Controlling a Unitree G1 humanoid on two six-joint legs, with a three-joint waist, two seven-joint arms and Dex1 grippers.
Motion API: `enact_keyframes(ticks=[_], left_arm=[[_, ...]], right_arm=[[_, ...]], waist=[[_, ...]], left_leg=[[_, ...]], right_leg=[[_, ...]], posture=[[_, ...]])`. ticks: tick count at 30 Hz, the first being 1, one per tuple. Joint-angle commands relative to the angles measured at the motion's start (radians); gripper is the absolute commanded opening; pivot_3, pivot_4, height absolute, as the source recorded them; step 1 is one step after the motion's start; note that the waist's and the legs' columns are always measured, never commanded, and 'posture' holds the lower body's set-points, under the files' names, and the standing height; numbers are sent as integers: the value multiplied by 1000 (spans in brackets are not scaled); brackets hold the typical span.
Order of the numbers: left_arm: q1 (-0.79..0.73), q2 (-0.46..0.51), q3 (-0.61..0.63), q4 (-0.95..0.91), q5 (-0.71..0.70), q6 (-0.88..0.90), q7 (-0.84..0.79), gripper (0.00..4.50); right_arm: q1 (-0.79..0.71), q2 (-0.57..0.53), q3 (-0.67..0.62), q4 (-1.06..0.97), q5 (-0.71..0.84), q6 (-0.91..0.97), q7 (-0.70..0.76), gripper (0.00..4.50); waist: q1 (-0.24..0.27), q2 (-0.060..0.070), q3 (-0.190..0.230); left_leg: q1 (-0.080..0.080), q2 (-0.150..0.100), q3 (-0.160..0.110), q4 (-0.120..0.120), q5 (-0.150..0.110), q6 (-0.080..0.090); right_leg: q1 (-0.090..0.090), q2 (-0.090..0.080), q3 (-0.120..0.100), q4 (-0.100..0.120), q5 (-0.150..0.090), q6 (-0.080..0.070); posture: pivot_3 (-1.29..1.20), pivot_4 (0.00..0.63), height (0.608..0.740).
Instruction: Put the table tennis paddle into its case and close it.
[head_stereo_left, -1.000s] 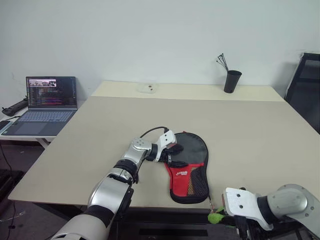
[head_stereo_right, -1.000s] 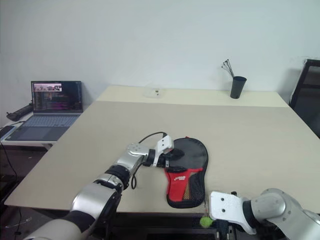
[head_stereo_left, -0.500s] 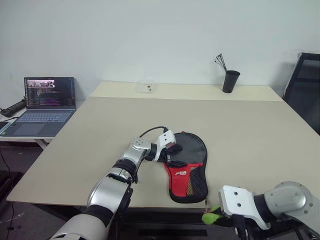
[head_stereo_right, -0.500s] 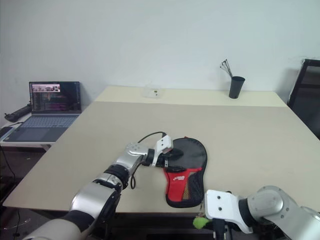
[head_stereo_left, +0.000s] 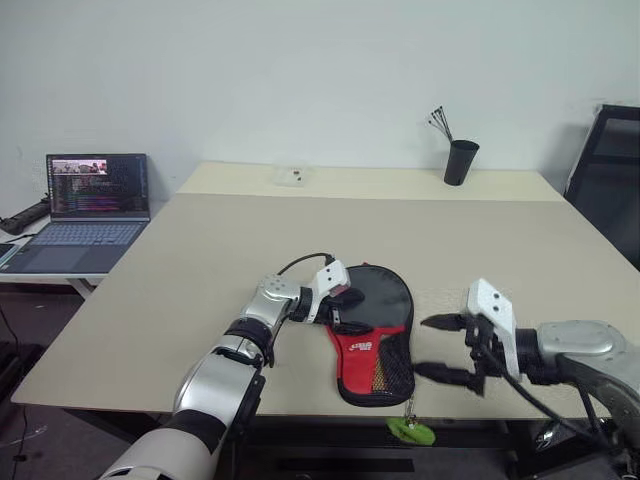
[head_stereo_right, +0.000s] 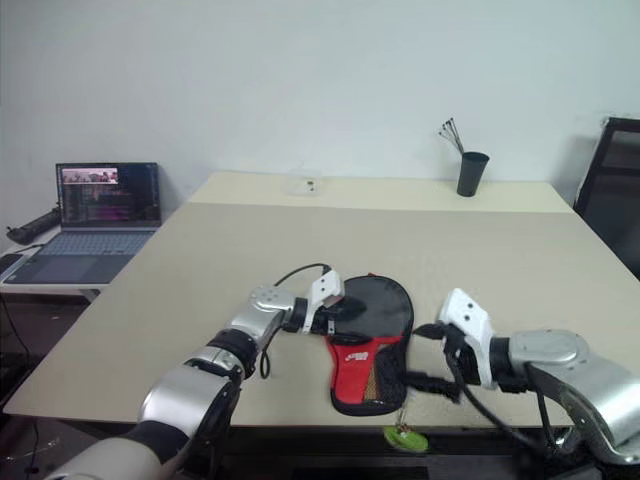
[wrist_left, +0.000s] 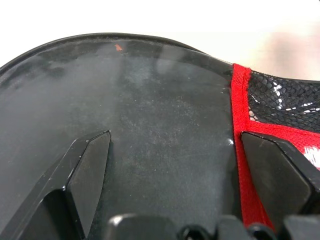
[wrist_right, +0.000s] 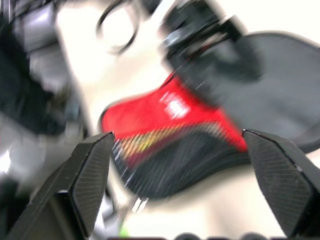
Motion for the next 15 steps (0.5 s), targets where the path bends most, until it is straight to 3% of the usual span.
enact_keyframes(ticks=[1,8,15], left_arm=[[27,24,18,-97,-47,3,-108,4500],[203,119,72,-555,-177,182,-121,4500],[525,193,254,-1185,-358,550,170,4500]], right_arm=[[-35,44,-7,122,-69,-140,-25,4487],[-164,138,26,442,-209,-428,-8,4487],[-321,139,20,807,-277,-622,88,4487]], waist=[[-1,0,1],[-18,1,4],[-27,4,8]], left_leg=[[-1,0,0,0,0,0],[-12,0,3,-3,1,1],[-11,0,4,-2,1,1]], right_leg=[[-1,0,0,0,0,0],[-16,1,3,5,4,-1],[-15,2,4,4,4,-1]], posture=[[0,150,740],[0,150,740],[0,150,740]])
